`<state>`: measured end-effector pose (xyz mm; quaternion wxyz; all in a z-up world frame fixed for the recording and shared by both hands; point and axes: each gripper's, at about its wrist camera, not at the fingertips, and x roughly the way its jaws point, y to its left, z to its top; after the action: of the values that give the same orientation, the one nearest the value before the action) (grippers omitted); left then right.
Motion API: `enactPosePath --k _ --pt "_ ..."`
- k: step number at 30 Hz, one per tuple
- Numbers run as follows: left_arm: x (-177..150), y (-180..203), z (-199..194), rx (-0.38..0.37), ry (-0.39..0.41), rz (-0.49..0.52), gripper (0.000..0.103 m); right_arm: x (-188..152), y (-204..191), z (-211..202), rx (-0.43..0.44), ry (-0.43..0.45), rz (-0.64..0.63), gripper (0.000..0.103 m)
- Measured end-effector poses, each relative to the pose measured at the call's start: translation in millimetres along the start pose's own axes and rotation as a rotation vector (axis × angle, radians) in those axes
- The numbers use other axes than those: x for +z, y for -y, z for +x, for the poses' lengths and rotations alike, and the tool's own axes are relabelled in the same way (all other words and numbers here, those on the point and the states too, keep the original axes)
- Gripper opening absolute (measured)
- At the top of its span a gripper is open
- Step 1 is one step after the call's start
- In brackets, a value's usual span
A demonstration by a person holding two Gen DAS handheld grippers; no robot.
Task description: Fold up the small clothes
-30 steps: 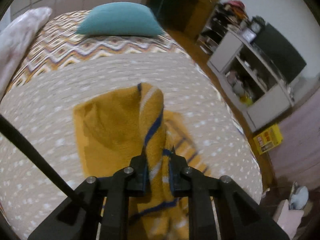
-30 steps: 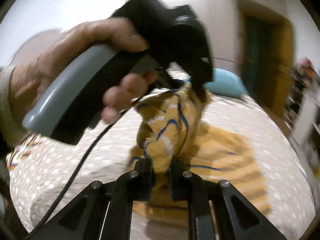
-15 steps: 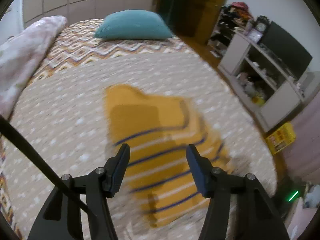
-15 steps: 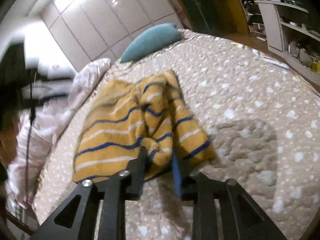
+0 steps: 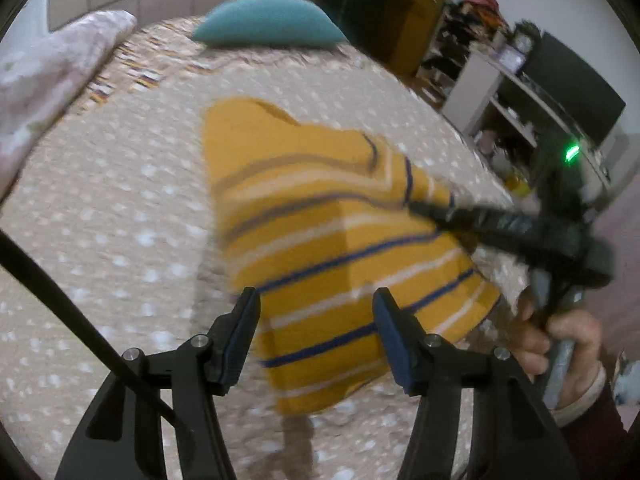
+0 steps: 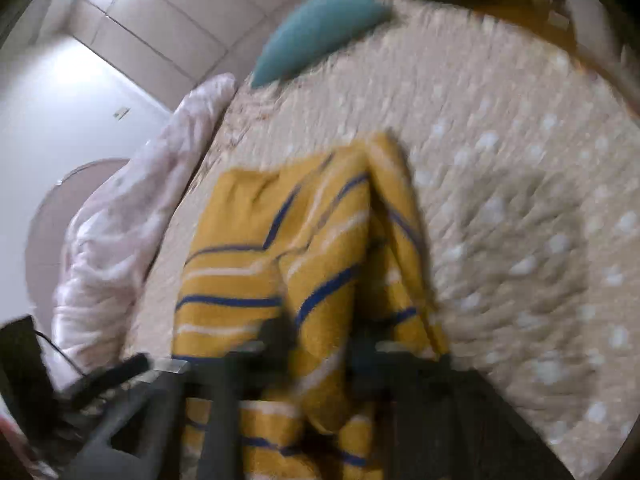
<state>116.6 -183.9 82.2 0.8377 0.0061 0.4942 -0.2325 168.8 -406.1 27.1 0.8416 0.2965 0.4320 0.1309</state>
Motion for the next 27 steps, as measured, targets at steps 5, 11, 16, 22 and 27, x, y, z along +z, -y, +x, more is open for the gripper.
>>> enactPosePath --k 5,11,16,22,27 --pt "-13.0 23.6 27.6 0.081 -0.013 0.060 0.059 -12.1 17.3 -37.5 -0.093 0.100 -0.014 0.010" --pt "-17.5 32.8 -3.5 0.047 0.002 0.151 0.060 -34.5 13.8 -29.1 -0.268 0.049 -0.120 0.015" --pt "-16.0 -20.3 -40.2 0.011 0.093 -0.016 0.087 -19.8 5.4 -70.2 -0.177 0.166 -0.096 0.060" --pt "-15.3 -84.5 6.6 -0.209 -0.003 -0.365 0.087 11.3 20.2 -43.1 -0.117 0.078 -0.045 0.082" --pt "-11.0 -62.0 54.3 -0.386 -0.106 -0.360 0.090 23.4 34.6 -0.3 -0.073 -0.017 0.002 0.085"
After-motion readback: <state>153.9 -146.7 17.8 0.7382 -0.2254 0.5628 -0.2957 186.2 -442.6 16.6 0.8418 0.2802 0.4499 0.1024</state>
